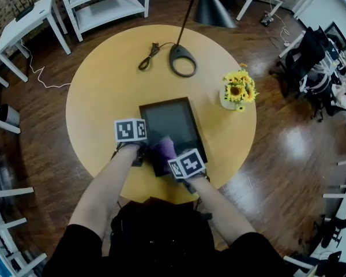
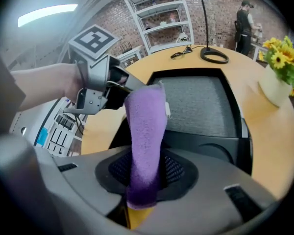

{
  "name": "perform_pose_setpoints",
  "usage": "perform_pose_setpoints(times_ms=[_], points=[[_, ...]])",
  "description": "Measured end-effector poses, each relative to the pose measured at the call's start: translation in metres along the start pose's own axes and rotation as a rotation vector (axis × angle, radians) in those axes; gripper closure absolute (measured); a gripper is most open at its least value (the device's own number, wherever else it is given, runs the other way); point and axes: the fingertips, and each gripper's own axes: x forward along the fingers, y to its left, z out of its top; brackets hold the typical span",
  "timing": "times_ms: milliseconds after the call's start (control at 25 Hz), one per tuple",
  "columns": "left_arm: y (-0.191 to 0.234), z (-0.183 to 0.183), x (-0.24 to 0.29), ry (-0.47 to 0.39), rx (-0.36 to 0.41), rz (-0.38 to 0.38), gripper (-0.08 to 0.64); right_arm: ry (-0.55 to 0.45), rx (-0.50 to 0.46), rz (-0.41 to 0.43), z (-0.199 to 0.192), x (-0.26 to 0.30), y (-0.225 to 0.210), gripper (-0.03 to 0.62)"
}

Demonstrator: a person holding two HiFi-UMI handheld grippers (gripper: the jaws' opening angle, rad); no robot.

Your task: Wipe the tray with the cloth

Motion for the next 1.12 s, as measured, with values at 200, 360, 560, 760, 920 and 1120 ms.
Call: perform_pose_setpoints(times_ms=[200,360,560,760,920,1120], points=[[-0.002,0.0,0.0,-0.013,0.039,0.007,0.48,-0.028,0.134,-0.006,-0.005,-0.024,-0.053,0.486],[0.0,-0.001,0.0,-0.013,0.032,0.002,0.477,0.004,0.074,-0.171,-0.018,-0.044,-0.101,0.486],[-0.002,-0.001,0.002,-0.012,0.033,0.001,0.474,0.016,-0.024,-0.283,-0.02,-0.047,-0.106,0.488],[-0.002,-0.002,0.002,-0.008,0.03,-0.002,0.472,-0.044,-0.111,-0.231,0.0,-0.046,-0.066,0.488],[-0.001,-0.001,0.001,-0.007,0.027,-0.005,0.471,-0.073,0.011,0.122,0.012,-0.028,0.014,0.488],[-0.003,-0.002,0.002,-0.004,0.02,-0.008,0.471,-0.052,-0.061,0.091,0.004,0.0,0.044,0.488]])
